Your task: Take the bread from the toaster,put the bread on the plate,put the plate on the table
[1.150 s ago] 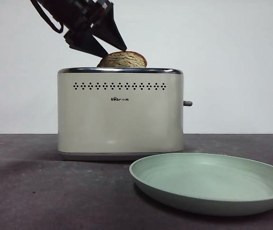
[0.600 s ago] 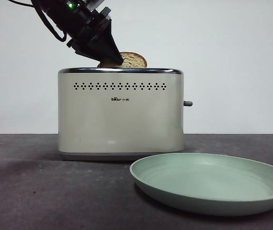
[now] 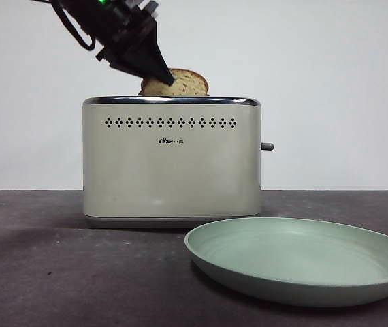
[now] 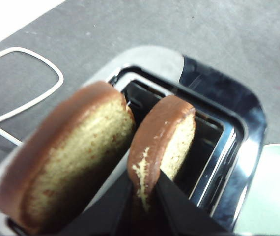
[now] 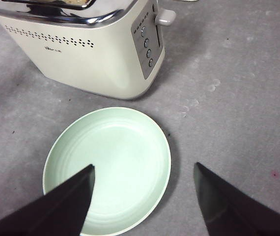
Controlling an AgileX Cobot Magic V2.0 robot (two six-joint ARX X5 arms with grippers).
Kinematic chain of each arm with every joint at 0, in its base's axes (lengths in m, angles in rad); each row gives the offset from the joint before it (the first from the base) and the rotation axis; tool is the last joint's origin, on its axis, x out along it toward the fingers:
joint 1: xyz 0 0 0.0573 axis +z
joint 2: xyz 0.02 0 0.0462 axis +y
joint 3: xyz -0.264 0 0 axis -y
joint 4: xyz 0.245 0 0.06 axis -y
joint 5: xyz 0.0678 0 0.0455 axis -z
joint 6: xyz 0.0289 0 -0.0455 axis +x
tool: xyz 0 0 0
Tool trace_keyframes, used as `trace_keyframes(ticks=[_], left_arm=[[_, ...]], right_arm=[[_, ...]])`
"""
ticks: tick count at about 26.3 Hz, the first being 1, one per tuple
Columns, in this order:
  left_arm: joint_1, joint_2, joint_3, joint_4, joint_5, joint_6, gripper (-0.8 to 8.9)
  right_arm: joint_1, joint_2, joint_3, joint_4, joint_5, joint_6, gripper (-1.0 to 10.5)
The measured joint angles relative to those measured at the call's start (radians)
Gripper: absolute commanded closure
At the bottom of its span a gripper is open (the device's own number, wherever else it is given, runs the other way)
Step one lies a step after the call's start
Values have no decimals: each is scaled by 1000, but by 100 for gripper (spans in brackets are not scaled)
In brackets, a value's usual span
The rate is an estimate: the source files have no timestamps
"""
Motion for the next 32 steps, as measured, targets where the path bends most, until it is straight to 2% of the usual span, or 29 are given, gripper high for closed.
trace_keyframes(ticks=[5,9,12,19,26,32], left_arm=[[0,1,182,-121,-1,0,811],[1,1,373,-312,-1,0,810],[1,-15,467,-356,-1,-1,810],[1,-166,481,-393,0,-23,808],[1,-300,470,-476,0,3,808],[1,-421,313,-499,-7,-1,808]], right_arm=[[0,0,0,0,0,0,621],[0,6,0,14,0,0,621],[0,34,0,31,0,0,621],[0,134,0,66,0,0,621],[0,228,0,117,0,0,621],[2,298,0,148,0,0,621]])
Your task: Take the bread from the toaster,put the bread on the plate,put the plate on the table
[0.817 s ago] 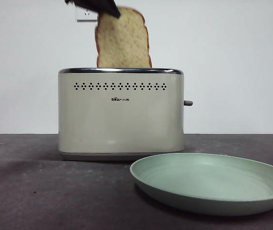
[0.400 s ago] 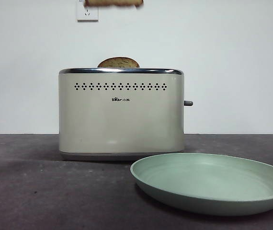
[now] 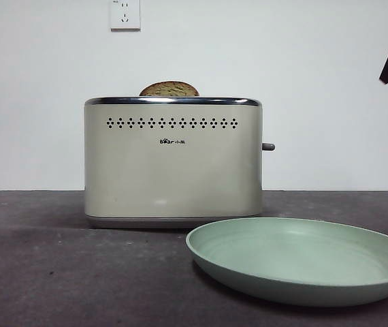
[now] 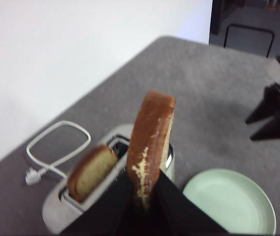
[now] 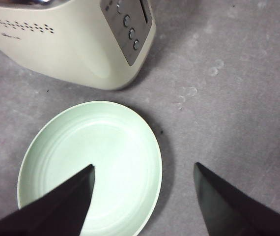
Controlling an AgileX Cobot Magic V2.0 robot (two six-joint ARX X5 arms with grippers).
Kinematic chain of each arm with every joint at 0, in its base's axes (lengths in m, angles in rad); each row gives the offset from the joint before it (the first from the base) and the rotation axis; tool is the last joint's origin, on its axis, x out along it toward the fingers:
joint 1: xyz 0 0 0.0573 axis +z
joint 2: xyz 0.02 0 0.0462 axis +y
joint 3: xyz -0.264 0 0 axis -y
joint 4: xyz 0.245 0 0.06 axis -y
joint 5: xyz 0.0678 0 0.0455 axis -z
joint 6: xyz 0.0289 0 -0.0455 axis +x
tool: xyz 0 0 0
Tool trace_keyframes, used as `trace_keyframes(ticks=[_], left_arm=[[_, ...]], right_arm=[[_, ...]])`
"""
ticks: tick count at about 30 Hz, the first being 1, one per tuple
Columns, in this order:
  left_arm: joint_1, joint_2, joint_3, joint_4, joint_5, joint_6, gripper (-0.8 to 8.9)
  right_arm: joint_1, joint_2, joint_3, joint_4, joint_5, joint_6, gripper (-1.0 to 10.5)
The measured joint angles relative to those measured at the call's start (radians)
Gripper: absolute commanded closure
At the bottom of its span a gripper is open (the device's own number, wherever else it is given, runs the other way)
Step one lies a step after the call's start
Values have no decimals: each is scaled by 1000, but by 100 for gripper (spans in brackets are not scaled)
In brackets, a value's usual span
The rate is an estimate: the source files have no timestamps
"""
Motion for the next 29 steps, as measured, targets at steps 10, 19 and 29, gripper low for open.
trace_keyframes(ticks=[10,19,29], left_arm=[[10,-360,-460,120,-30,-107,808],[13,-566,-723,114,-38,-175,808],[13,-599,-763,65,-38,-202,808]], right_arm=[[55,132,0,31,0,0,636],[95,327,0,69,28,-1,655],[98,519,0,116,45,-5,721]])
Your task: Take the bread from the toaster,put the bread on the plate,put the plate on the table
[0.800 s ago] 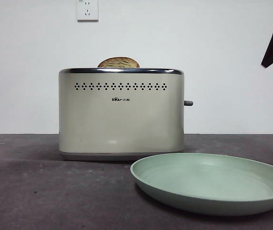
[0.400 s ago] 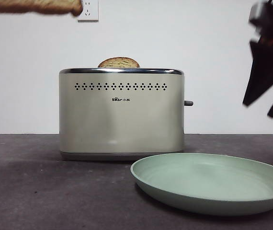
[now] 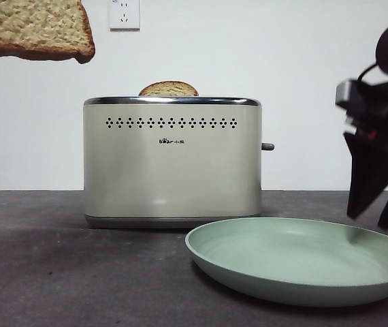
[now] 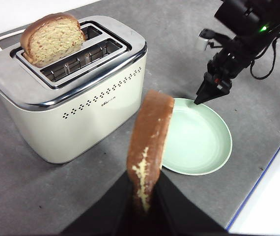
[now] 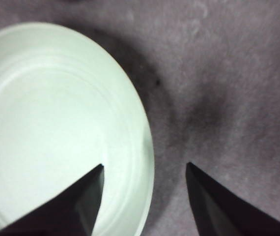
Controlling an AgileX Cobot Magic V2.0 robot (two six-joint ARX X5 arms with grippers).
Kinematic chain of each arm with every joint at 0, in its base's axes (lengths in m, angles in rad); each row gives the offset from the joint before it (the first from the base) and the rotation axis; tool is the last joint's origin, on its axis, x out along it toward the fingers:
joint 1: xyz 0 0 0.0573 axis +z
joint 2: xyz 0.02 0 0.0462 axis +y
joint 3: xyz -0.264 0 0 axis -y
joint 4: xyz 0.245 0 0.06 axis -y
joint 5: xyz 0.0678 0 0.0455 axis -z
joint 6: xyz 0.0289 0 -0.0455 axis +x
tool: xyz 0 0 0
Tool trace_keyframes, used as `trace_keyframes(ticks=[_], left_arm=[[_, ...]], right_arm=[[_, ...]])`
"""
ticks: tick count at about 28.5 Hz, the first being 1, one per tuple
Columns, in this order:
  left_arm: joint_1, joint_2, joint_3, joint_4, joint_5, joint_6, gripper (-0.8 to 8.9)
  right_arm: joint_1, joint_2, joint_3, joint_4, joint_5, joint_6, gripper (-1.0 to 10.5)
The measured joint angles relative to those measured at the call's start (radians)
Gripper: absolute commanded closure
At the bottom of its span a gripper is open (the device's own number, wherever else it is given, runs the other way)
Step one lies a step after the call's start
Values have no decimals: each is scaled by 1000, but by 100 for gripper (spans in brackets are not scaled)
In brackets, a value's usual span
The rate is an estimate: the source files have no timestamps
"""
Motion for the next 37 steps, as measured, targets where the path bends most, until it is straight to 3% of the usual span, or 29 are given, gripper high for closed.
trace_keyframes(ticks=[5,9,17,20,30,37], left_arm=[[0,0,0,0,0,-4,808],[0,0,0,0,0,-8,808],[0,10,0,3,13,-37,808],[0,29,0,16,85,-53,808],[0,224,0,93,384,-94,808],[-32,492,0,116,470,-67,808]], right_arm=[[14,69,0,19,0,-3,804],[21,95,0,28,0,-4,942],[26,79,1,46,-64,-5,942],[45,19,1,45,-109,-6,942],[241,-161,1,87,-116,42,942],[357,-182,1,194,-117,129,942]])
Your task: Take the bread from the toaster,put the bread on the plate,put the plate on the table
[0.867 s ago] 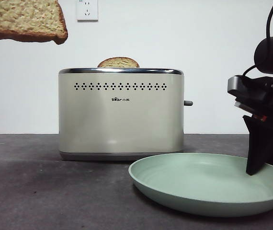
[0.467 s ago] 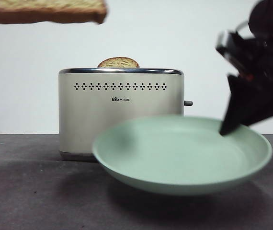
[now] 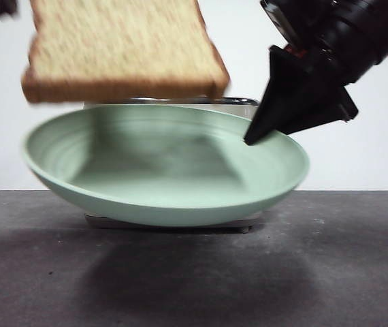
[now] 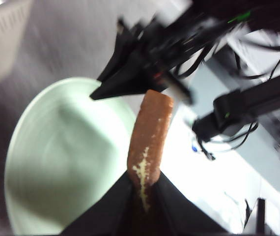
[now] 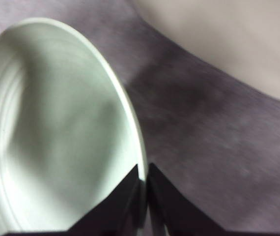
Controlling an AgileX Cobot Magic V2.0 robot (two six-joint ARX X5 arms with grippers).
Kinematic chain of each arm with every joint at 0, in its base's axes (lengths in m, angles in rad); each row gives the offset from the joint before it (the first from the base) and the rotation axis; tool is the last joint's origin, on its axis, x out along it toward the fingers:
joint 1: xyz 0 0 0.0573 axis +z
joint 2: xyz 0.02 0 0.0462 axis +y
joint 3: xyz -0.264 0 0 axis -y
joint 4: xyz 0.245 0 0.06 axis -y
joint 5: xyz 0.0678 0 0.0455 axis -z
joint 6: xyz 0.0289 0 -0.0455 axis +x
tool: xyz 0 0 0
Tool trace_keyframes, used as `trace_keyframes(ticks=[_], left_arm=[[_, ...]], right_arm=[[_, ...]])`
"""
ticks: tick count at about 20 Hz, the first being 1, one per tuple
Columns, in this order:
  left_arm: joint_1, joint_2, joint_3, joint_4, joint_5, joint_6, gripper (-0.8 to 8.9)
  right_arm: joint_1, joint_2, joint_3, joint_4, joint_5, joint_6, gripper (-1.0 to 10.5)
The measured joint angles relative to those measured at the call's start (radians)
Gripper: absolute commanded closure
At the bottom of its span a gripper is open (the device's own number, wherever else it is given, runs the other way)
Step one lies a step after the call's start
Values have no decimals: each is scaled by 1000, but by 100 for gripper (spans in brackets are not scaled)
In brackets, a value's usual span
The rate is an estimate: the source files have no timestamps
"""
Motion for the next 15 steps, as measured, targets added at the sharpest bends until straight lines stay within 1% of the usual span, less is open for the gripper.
trace_keyframes(ticks=[5,7,8,10,15], left_arm=[[-31,183,0,60,5,12,796],[-35,239,0,59,8,12,719],[-35,262,0,60,8,12,638],[-41,279,0,60,7,12,526],[-59,278,18,53,8,16,514]], right_arm=[[18,0,0,16,0,28,942],[18,0,0,15,1,30,942],[18,0,0,13,1,30,942],[18,0,0,14,1,30,942],[18,0,0,14,1,30,942]])
